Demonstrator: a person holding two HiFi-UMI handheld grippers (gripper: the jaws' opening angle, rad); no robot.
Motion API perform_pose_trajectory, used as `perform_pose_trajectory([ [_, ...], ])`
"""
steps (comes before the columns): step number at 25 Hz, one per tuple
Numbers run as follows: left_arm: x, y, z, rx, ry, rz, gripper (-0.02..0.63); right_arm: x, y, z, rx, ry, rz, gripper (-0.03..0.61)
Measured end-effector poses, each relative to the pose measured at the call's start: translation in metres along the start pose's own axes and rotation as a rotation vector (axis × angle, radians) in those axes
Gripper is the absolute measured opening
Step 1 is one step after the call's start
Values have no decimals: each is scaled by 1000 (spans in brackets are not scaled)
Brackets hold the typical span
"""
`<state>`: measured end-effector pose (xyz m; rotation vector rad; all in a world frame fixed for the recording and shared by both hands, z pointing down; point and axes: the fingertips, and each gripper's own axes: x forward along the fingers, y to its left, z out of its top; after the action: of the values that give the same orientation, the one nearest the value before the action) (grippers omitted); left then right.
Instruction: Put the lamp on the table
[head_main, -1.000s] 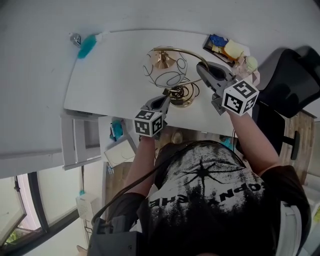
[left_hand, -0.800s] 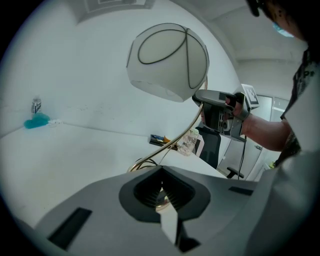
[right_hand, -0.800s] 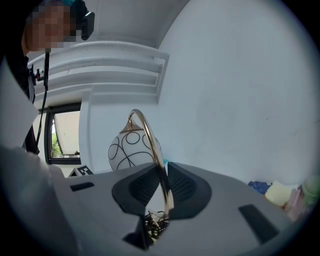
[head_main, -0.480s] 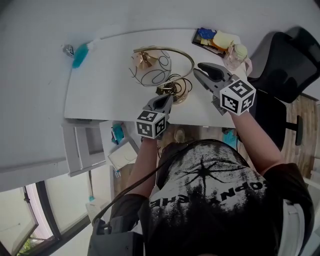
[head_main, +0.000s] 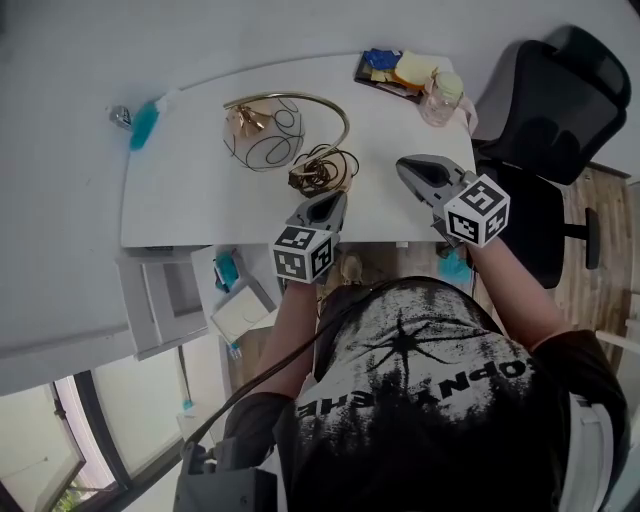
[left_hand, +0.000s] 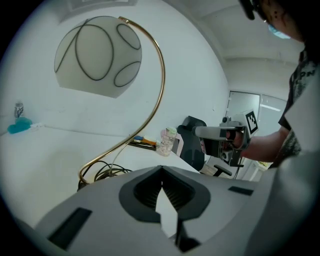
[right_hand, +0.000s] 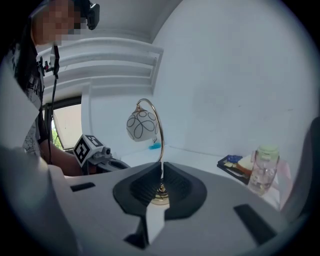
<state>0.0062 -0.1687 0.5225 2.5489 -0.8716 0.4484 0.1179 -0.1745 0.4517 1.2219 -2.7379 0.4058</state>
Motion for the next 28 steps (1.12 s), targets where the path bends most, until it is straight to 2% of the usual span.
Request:
perform_pose_trajectory([
  [6,6,-26,0,30,8,-14,14,-29,4,-33,3,52,1,20],
  [10,8,-35,-5,12,7,-16,14,-41,4,-46,-3,72,-3,18],
  [17,15,-48,-12,7,13,-9,14,-54,3,-50,-1,75,12,18],
  [24,20,-58,-14,40,25,1,14,-66,-3,-55,1,78,10,18],
  [28,21,-60,-13,13,15,-2,14,-70,-7,-60,5,87,-3,18],
])
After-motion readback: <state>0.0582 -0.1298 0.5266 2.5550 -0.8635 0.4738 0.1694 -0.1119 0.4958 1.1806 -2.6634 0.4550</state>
